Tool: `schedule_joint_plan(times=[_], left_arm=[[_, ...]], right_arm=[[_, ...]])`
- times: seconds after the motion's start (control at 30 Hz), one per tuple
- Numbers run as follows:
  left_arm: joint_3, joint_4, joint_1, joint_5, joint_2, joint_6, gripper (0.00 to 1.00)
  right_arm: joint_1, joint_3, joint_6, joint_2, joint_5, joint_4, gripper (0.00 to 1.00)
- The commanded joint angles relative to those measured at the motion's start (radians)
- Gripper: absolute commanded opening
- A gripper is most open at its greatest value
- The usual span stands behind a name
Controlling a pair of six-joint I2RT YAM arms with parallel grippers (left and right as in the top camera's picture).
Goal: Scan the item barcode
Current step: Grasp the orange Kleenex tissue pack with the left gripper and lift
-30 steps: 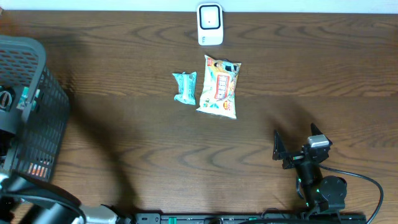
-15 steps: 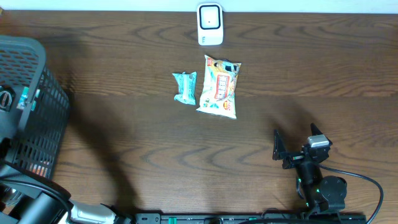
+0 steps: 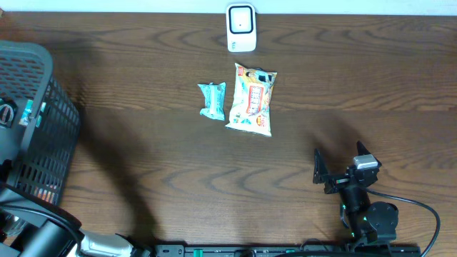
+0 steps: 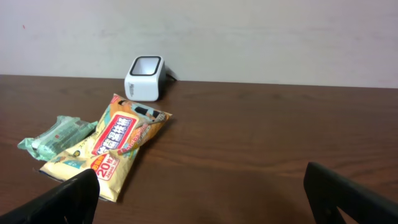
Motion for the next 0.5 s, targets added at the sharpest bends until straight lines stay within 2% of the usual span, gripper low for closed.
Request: schedule_joint_plan(times=[0.0, 0.23, 0.47], left_arm=[[-0.029, 0.016, 0.003, -0.008, 0.01, -0.02, 0.88], [-0.039, 0.038, 0.003, 0.0, 0.015, -0.019, 0.88], [-0.039, 0.053, 0.003, 0.078, 0.058, -0.019, 0.88]], right_arm=[[0.004, 0.0, -0.014, -0.004, 0.001, -0.004, 0.99], [0.004, 0.0, -0.014, -0.004, 0.001, -0.004, 0.99], [0.004, 0.0, -0.014, -0.004, 0.001, -0.004, 0.99]])
